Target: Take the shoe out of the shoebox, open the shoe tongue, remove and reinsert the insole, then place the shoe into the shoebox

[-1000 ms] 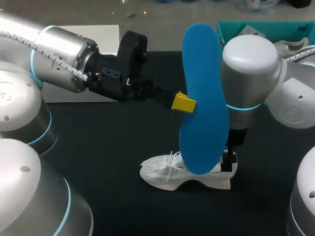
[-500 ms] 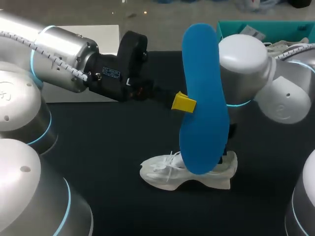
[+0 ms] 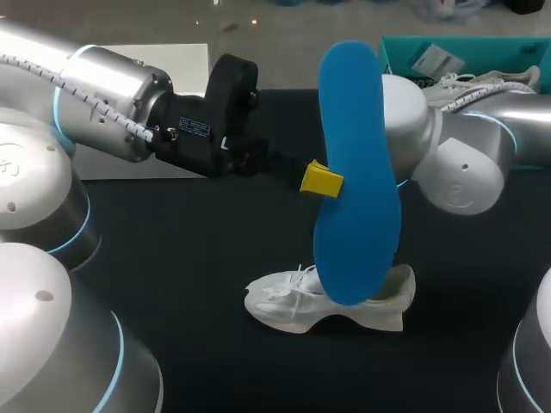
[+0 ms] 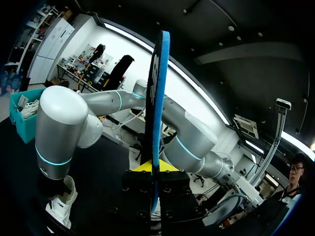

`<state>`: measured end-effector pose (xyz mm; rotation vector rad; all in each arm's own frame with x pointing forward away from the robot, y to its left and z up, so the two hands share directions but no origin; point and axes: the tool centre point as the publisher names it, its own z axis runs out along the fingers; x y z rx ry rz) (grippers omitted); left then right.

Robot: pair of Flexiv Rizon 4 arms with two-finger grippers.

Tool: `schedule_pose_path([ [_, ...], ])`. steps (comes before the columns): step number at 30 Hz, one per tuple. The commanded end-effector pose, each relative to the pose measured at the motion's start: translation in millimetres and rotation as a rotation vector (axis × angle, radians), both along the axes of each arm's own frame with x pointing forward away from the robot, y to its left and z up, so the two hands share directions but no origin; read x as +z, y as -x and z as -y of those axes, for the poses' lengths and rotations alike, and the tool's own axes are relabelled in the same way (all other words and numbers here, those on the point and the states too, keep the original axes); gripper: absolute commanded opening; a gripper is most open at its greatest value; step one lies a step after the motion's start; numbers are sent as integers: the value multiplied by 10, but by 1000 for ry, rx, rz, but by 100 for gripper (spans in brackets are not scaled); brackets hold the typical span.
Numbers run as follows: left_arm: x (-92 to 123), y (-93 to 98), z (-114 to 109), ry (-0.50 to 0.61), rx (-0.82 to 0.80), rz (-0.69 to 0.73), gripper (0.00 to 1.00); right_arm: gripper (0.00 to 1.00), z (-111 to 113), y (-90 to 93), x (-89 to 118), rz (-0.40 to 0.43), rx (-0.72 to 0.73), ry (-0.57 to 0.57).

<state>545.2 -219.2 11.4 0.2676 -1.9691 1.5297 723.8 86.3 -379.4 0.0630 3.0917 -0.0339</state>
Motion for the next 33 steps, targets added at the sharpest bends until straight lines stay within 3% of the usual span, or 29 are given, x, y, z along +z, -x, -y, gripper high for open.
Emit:
schedule_pose_path([
  [1, 9, -12, 21, -3, -3, 0, 0, 22, -11, 34, -38, -3, -6, 8],
  [5, 9, -12, 21, -3, -3, 0, 0, 0, 12, 88, -78, -19, -12, 4],
  [9, 9, -12, 21, -3, -3, 0, 0, 0, 28, 196, -79, -27, 28, -14],
  [25, 9, -12, 21, -3, -3, 0, 0, 0, 2, 209, -59, -35, 28, -44],
  [33, 9, -12, 21, -3, -3, 0, 0, 0, -44, 278, 113, -102, -234, -47],
])
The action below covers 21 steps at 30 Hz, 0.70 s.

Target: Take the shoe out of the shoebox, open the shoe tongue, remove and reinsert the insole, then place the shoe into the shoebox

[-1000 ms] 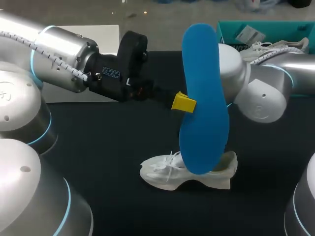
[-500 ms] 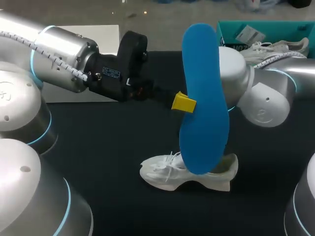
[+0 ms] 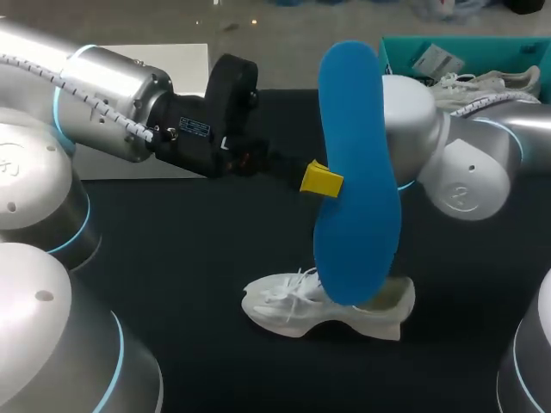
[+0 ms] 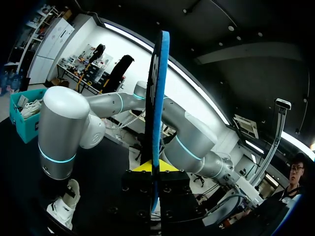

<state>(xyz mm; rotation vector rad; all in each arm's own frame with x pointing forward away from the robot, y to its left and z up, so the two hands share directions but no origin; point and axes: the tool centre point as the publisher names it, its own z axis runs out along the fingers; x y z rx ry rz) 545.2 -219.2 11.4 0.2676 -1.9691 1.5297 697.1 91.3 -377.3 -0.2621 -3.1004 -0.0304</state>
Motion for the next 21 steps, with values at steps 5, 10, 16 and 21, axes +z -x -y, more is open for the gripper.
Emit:
schedule_pose_path([
  [5, 9, -12, 21, -3, -3, 0, 0, 0, -12, 63, 194, -120, -308, -7],
  [10, 9, -12, 21, -3, -3, 0, 0, 0, -46, 98, 276, -173, -485, -40],
  [16, 9, -12, 21, -3, -3, 0, 0, 0, -79, 193, 380, -190, -652, -127],
  [21, 9, -12, 21, -3, -3, 0, 0, 0, -124, 253, 474, -137, -765, -133],
])
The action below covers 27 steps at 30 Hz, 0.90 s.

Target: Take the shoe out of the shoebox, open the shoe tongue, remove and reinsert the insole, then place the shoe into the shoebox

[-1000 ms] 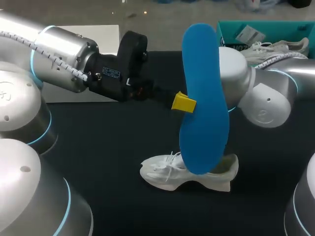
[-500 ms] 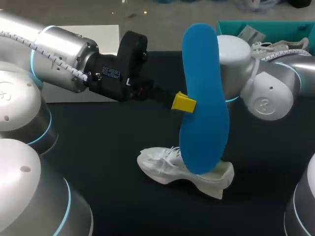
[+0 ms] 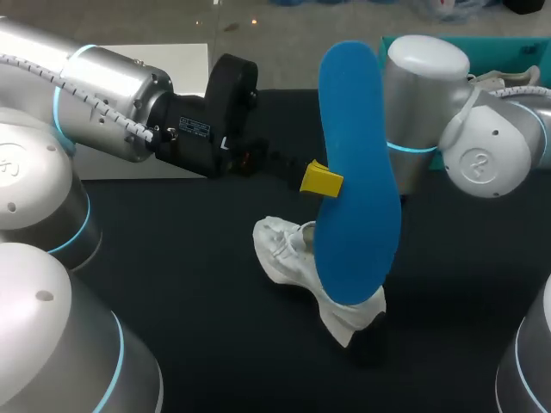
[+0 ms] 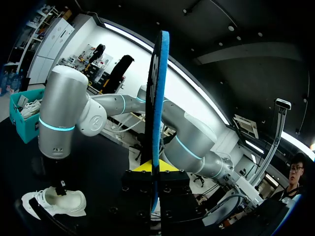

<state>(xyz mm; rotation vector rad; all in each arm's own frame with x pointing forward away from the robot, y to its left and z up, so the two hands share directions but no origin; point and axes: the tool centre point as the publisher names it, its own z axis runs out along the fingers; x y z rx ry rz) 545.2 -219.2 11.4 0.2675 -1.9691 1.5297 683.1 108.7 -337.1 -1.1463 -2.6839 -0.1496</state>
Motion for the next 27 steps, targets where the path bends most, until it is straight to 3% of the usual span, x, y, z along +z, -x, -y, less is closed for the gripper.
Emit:
schedule_pose_path([
  [1, 9, -12, 20, -3, -3, 0, 0, 0, 46, 114, 88, 65, -141, -5],
  [2, 9, -12, 20, -3, -3, 0, 0, 0, 5, 114, 117, 90, -92, 50],
  [14, 9, -12, 20, -3, -3, 0, 0, 0, 5, 114, 117, 90, -92, 50],
  [19, 9, -12, 20, -3, -3, 0, 0, 0, 40, 43, 113, 71, -313, -82],
  [27, 9, -12, 20, -3, -3, 0, 0, 0, 85, 48, 45, 42, -596, -192],
])
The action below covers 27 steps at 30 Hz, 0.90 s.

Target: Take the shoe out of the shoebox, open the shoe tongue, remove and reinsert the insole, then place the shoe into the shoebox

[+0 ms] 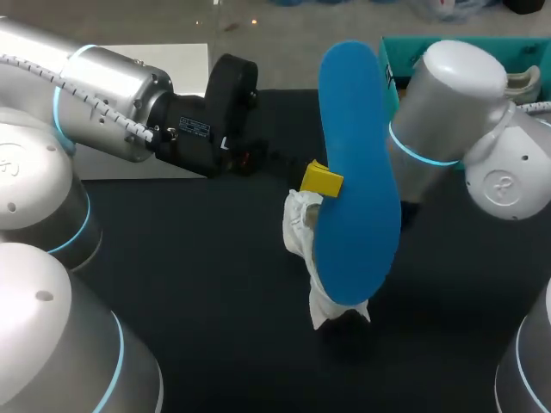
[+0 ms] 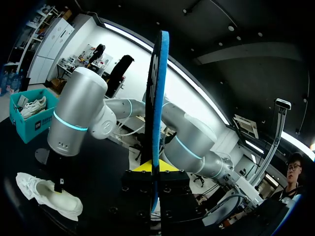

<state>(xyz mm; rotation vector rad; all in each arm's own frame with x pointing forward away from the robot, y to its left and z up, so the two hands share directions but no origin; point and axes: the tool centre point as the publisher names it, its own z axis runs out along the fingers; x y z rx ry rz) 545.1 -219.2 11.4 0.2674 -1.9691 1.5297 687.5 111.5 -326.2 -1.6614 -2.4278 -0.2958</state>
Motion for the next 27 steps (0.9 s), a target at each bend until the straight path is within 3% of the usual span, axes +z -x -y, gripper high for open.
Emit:
schedule_pose_path([
  [1, 9, -12, 20, -3, -3, 0, 0, 0, 109, 96, -75, 34, -199, -142],
  [8, 9, -12, 20, -3, -3, 0, 0, 0, 21, 24, -134, 29, -153, -163],
  [15, 9, -12, 20, -3, -3, 0, 0, 0, -155, -94, -195, 55, -61, -62],
  [27, 9, -12, 20, -3, -3, 0, 0, 0, -206, -241, -433, 19, -199, -5],
])
